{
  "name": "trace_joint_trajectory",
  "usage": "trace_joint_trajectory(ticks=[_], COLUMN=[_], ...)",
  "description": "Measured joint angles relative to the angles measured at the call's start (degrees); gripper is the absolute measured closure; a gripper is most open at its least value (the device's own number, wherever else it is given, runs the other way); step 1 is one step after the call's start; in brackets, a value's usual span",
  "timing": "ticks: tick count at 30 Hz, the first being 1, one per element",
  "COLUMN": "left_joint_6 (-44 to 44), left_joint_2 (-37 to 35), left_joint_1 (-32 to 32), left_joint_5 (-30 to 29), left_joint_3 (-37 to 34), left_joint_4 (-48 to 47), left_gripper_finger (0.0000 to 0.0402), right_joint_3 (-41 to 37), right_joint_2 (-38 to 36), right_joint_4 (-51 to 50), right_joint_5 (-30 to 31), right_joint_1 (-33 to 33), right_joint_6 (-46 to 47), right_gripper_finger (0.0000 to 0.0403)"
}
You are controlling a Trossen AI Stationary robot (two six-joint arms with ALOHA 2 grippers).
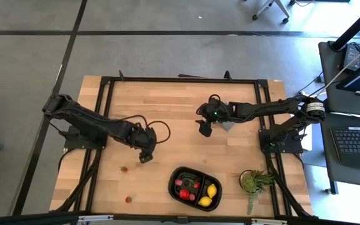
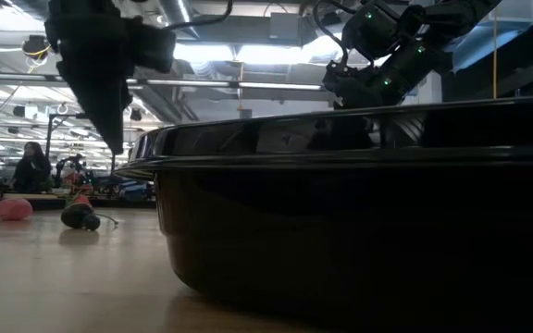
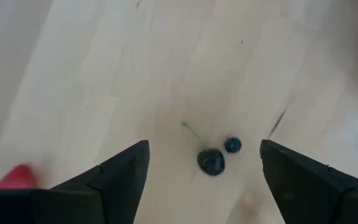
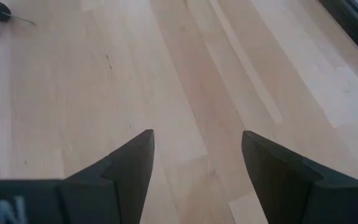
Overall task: Pick and placing Produce into tupperware
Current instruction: Put the cherry into the black bin
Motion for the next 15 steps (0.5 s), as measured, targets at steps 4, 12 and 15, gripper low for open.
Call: trace_joint_trajectory(ticks=[4,12,15], left_joint_6=[-3.9,-8.1,-8.0], left_joint_2=[0.7,1.5,1.5], left_joint_1=[0.2,1.0,1.0], left_joint_5=[1.7,6.1,6.4], left_joint_3=[-1.8,-7.5,-9.0], left_joint_4=[1.2,4.4,7.8], left_gripper_finger=[0.0107,0.0107,0.0107], right_joint_3=[0.0,0.0,0.0], right_joint_2=[0.0,0.0,0.0], right_joint_4=[0.0,-0.1,-0.1], right_joint_5=[0.0,0.0,0.0], right_joint_1=[0.0,0.0,0.0], right_joint_6=[0.0,0.0,0.0], right_gripper_finger=[0.016,0.016,0.016])
